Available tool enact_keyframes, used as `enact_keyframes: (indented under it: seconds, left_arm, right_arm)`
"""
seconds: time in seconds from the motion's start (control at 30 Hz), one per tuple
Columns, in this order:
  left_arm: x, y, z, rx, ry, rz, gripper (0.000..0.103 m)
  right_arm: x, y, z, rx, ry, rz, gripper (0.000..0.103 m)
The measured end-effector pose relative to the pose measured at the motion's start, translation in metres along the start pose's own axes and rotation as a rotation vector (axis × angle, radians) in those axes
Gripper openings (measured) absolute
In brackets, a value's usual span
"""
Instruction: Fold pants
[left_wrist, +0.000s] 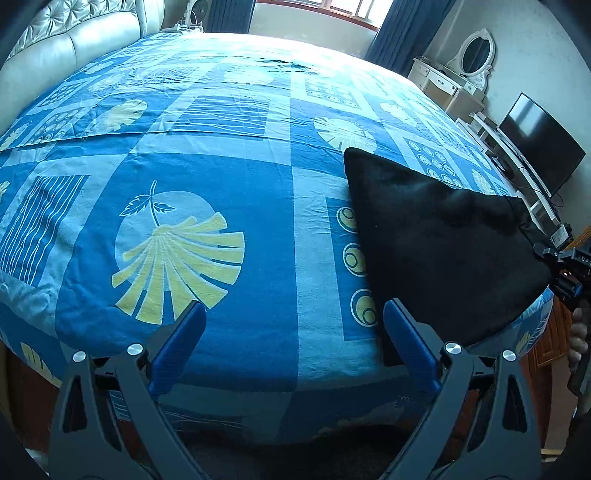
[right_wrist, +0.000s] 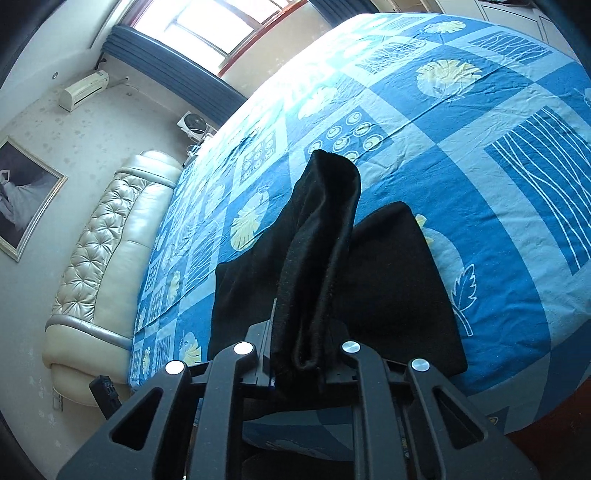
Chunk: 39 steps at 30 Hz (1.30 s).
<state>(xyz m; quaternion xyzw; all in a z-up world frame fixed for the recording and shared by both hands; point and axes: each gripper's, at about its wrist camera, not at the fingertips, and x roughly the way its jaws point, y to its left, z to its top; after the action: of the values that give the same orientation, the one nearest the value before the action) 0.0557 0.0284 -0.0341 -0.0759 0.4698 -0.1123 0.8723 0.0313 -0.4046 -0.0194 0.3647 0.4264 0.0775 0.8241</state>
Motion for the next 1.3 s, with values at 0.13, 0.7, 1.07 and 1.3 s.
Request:
enact_keyframes:
  seconds: [0.13, 0.7, 1.07, 1.3]
  left_arm:
    - [0.001, -0.004, -0.003, 0.009, 0.007, -0.007, 0.097]
    - [0.009, -0.006, -0.008, 0.025, 0.033, -0.012, 0.097]
    - [0.017, -0.009, -0.012, 0.024, 0.057, -0.02, 0.097]
    - [0.025, -0.01, -0.013, 0.003, 0.084, -0.071, 0.097]
  right_arm:
    - [0.016, -0.024, -0.01, 0.064, 0.017, -0.016, 0.015]
    - [0.024, -0.065, -0.022, 0.181, 0.015, 0.084, 0.015]
    - [0.022, -0.075, -0.018, 0.2, 0.034, 0.134, 0.015]
    - [0.013, -0.086, -0.014, 0.208, 0.026, 0.14, 0.015]
